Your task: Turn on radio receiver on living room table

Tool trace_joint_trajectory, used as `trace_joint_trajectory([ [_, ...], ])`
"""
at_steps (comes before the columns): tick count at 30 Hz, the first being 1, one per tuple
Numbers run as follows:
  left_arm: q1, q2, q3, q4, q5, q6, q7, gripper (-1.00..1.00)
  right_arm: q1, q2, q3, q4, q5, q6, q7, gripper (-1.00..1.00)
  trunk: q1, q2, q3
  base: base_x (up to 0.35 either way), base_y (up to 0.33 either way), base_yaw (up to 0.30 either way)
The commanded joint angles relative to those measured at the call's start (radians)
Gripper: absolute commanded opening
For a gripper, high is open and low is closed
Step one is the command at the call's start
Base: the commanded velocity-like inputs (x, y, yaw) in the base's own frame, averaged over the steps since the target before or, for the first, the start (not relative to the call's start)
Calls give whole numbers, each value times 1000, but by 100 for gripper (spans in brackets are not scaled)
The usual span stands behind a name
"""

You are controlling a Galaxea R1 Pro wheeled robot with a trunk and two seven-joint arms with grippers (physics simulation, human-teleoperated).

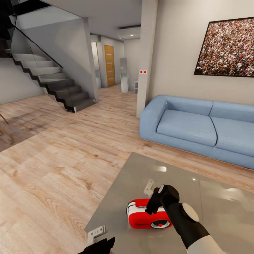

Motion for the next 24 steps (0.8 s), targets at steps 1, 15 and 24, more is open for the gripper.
trace_joint_trajectory([
  [1, 0, 0, 0, 0, 0, 0, 0, 100, 0, 0, 0, 0, 0, 0, 0, 100, 0, 0, 0, 0, 0, 0],
  [15, 0, 0, 0, 0, 0, 0, 0, 100, 0, 0, 0, 0, 0, 0, 0, 100, 27, -49, -22, 0, 0, 0],
  [24, 0, 0, -1, -2, 1, 0, 0, 100, 0, 0, 0, 0, 0, 0, 0, 100, 27, -49, -22, 0, 0, 0],
])
